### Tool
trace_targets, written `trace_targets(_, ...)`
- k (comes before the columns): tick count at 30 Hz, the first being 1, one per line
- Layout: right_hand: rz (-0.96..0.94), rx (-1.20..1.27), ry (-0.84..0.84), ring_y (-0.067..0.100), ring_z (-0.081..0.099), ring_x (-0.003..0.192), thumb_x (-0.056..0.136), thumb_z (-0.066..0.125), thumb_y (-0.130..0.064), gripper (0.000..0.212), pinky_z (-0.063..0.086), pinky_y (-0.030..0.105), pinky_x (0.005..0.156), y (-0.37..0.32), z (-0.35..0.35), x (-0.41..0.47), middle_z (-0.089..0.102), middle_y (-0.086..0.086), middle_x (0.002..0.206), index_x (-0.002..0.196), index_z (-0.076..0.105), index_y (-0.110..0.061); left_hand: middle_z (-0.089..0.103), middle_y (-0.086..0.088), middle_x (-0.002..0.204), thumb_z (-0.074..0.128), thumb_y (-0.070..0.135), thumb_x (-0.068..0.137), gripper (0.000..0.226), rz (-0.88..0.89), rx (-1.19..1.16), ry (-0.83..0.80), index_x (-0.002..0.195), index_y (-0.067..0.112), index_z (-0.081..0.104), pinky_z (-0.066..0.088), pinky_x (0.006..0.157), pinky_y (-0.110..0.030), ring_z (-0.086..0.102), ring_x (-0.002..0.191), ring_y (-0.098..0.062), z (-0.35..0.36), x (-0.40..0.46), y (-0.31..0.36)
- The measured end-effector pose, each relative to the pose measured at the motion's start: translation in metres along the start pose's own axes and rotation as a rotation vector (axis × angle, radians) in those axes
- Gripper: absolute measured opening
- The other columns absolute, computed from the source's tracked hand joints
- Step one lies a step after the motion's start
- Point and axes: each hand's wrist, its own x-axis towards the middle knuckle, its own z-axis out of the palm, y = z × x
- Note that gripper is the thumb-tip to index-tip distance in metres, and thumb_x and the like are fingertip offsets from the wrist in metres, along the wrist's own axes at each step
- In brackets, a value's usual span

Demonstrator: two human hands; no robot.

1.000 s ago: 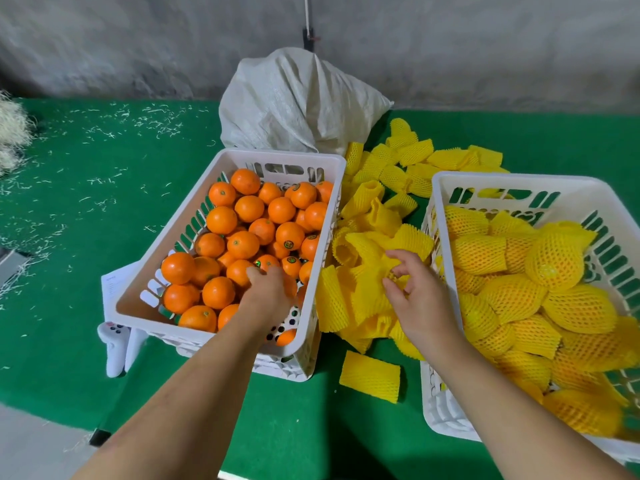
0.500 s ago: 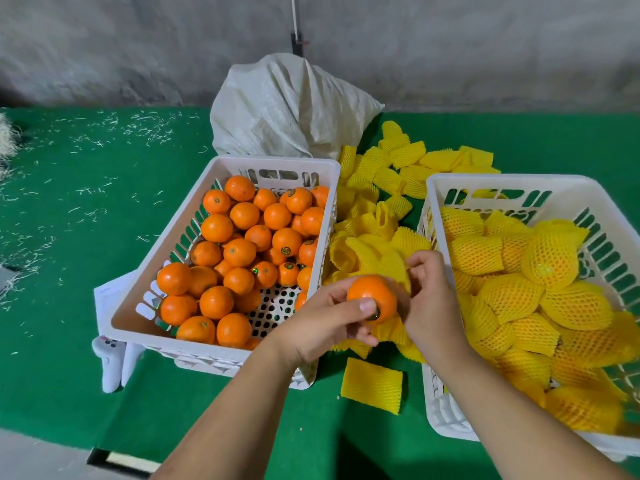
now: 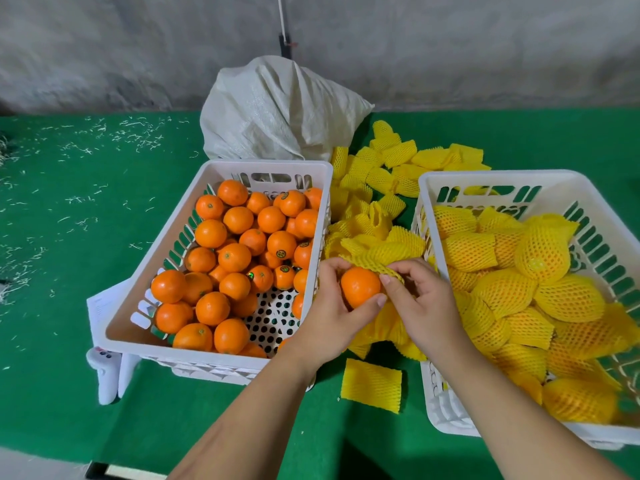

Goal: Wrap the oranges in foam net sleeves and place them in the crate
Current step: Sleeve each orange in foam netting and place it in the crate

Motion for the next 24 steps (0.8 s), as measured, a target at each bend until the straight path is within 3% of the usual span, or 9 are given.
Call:
trace_targets(3,-0.099,-0.048,-0.007,0.008,0.062,0.101,0.096,0.065,-0.024,0.018,0.050,0.017,0.082,-0.004,0.001,-0.003,0.065,-0.006,0.103,0.110,0.070,-0.015,0.050,0.001,0.101,0.074,0.028,0.096,0.057,-0.022,-0.071,-0.001,0.122,0.035,0.024,0.051,0.069,-0.025,0.059,0.080,-0.004,0.002,0.003,0.000)
trace_targets(5,-0.128,-0.074,-0.005,0.008,0.060,0.103,0.096,0.066,-0.011,0.019,0.049,0.019,0.085,-0.002,0.003,-0.003,0.063,-0.003,0.107,0.115,0.068,-0.012,0.054,0.007,0.106,0.070,0.015,0.093,0.066,-0.037,-0.115,-0.063,0.129,0.041,0.020,0.050,0.074,-0.024,0.060,0.087,-0.005,0.000,0.003,-0.001)
trace_targets(7,-0.095,-0.079,0.000,0.006,0.058,0.106,0.096,0.064,-0.001,0.027,0.050,0.022,0.087,0.000,0.003,0.000,0.061,-0.001,0.112,0.120,0.065,-0.013,0.056,0.018,0.117,0.065,0.003,0.094,0.086,-0.011,-0.116,-0.080,0.143,0.049,0.012,0.055,0.078,-0.029,0.063,0.094,-0.009,-0.003,0.000,-0.001)
trace_targets(9,-0.078,-0.087,0.004,0.007,0.058,0.110,0.096,0.062,0.000,0.031,0.051,0.023,0.090,0.001,0.003,0.001,0.060,0.000,0.117,0.124,0.064,-0.013,0.046,0.011,0.144,0.069,0.001,0.096,0.107,0.026,-0.132,-0.029,0.157,0.052,-0.002,0.061,0.091,-0.044,0.066,0.112,-0.024,-0.005,-0.002,-0.001)
trace_targets(12,-0.195,-0.121,0.074,0.012,0.059,0.113,0.096,0.057,-0.005,0.027,0.049,0.017,0.093,-0.001,0.002,0.001,0.060,0.002,0.117,0.120,0.068,-0.012,0.038,0.001,0.150,0.077,0.012,0.095,0.089,0.058,-0.040,0.056,0.163,0.035,0.025,0.060,0.089,-0.055,0.065,0.115,-0.030,-0.003,-0.001,-0.004)
trace_targets(15,-0.339,-0.173,0.182,0.017,0.060,0.104,0.092,0.054,-0.009,0.023,0.047,0.017,0.090,-0.004,-0.002,-0.003,0.061,0.008,0.108,0.105,0.071,-0.003,0.056,-0.003,0.136,0.085,0.019,0.089,0.069,0.086,-0.036,0.079,0.148,0.028,0.051,0.062,0.077,-0.044,0.068,0.096,-0.033,0.001,-0.001,-0.006)
trace_targets(20,-0.533,-0.230,0.153,0.011,0.059,0.101,0.098,0.059,-0.012,0.020,0.047,0.016,0.091,-0.009,-0.002,-0.009,0.062,0.008,0.107,0.110,0.070,-0.001,0.072,0.008,0.116,0.088,0.045,0.079,0.065,0.021,-0.065,0.208,0.132,0.024,0.058,0.058,0.082,-0.025,0.071,0.103,-0.011,0.008,0.005,-0.001)
trace_targets(22,-0.445,-0.226,0.082,-0.001,0.051,0.106,0.095,0.062,-0.013,0.028,0.043,0.009,0.091,-0.010,0.002,-0.009,0.055,0.002,0.116,0.122,0.062,-0.005,0.071,0.001,0.115,0.085,0.041,0.078,0.062,-0.039,-0.107,0.260,0.130,0.025,0.054,0.061,0.087,-0.038,0.071,0.105,-0.019,0.009,0.008,-0.004)
trace_targets(24,-0.318,-0.243,0.019,-0.007,0.044,0.108,0.089,0.065,-0.007,0.045,0.039,0.003,0.090,-0.010,0.007,-0.009,0.047,0.000,0.121,0.132,0.054,-0.011,0.069,-0.001,0.116,0.079,0.027,0.083,0.058,-0.088,-0.183,0.183,0.133,0.033,0.050,0.062,0.091,-0.050,0.071,0.107,-0.027,0.008,0.009,-0.006)
